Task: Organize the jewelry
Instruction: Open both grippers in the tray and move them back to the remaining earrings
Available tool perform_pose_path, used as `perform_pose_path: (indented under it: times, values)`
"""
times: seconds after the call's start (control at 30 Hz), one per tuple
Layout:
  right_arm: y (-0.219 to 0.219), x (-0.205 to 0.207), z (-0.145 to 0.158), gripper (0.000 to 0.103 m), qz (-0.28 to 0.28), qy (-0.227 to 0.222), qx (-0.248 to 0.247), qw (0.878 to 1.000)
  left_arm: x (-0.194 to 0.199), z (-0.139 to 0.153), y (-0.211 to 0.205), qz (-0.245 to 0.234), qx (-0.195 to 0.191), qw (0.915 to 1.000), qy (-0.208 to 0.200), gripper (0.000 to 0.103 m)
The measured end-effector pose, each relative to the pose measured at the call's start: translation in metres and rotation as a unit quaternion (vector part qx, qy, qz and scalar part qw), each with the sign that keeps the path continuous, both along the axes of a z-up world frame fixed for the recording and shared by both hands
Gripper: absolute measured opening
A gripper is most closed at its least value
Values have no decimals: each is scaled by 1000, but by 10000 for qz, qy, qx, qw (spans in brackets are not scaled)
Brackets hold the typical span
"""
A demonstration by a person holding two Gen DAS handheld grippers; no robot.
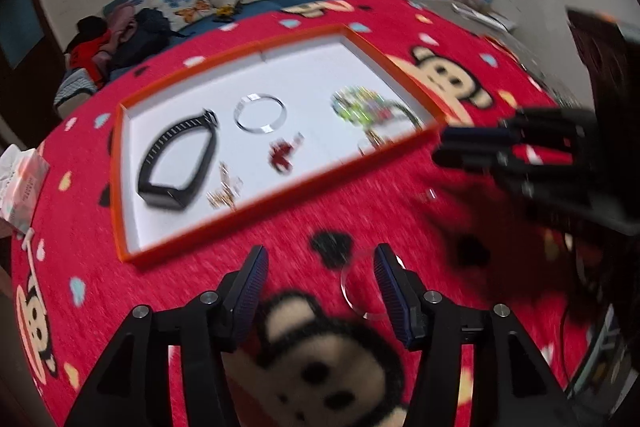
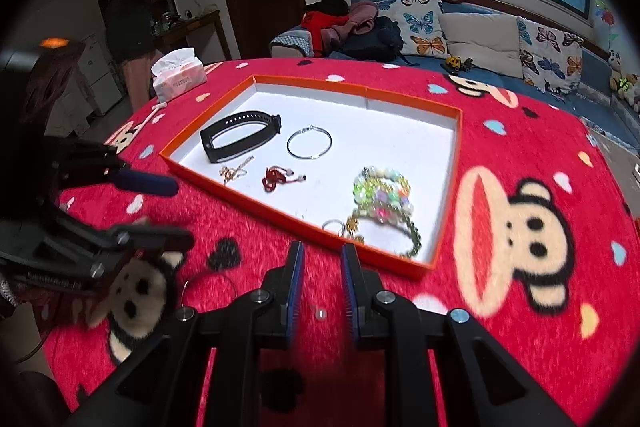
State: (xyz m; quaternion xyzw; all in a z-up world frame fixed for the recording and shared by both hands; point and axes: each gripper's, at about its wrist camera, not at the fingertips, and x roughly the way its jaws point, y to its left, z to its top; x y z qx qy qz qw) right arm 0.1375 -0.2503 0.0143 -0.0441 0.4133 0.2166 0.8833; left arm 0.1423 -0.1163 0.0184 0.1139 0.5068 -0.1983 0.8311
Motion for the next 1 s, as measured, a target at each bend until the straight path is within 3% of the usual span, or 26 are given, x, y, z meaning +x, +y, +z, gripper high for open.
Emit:
perform_pose_path:
  times: [0.3, 0.73, 1.0]
  values:
    - [-8, -18, -8, 21, -70, 127, -43, 9999, -24, -23, -4, -612, 103, 9979, 168, 62]
    - [-16, -21, -19, 21, -235, 305, -62, 9992, -13, -38, -14, -1085, 199, 9938, 129, 62]
    - [-17, -24, -24, 21, -236, 362, -87, 9990, -9, -39, -25, -1590, 228, 9869, 118, 62]
